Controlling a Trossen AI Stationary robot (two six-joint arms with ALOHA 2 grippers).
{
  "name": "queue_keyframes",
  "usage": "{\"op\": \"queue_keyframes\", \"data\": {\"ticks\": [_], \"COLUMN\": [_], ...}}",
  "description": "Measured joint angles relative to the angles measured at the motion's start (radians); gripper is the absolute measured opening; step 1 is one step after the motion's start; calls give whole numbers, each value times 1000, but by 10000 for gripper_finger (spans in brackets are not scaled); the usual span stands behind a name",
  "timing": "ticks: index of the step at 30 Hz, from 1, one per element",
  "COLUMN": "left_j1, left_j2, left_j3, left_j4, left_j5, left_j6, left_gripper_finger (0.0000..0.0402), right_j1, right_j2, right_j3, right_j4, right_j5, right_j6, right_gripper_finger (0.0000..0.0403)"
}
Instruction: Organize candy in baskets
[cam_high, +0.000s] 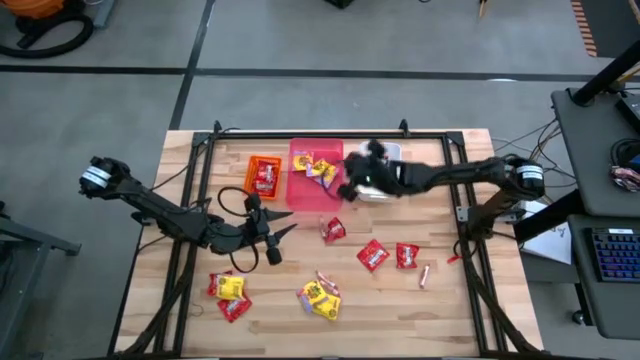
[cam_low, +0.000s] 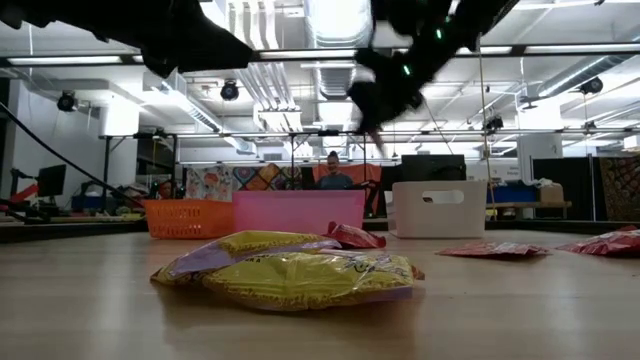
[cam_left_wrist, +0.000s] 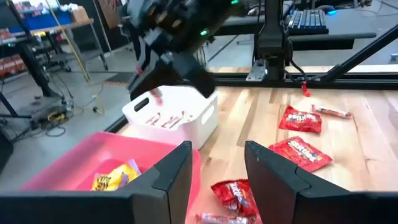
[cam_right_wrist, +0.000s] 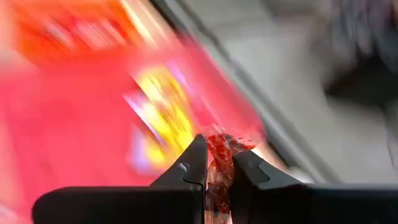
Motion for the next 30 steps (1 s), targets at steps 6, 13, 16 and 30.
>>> {"op": "queue_keyframes", "data": {"ticks": [6, 13, 16, 30], "left_j1": [0, 0, 0, 0], "left_j2": [-1, 0, 0, 0], "left_j3": [0, 0, 0, 1], "left_j4": [-12, -16, -19, -176], "left_j5": [0, 0, 0, 234], "left_j6": [-15, -27, -39, -127], "left_gripper_finger": [124, 118, 118, 118], "right_j1": [-176, -228, -228, -114], "right_j2": [12, 22, 22, 8], "right_j3": [-1, -5, 1, 162], "right_j4": [-375, -424, -426, -424], "right_j5": [-66, -70, -70, -303], "right_j6": [250, 254, 251, 245], "right_gripper_finger": [26, 96, 137, 182]}}
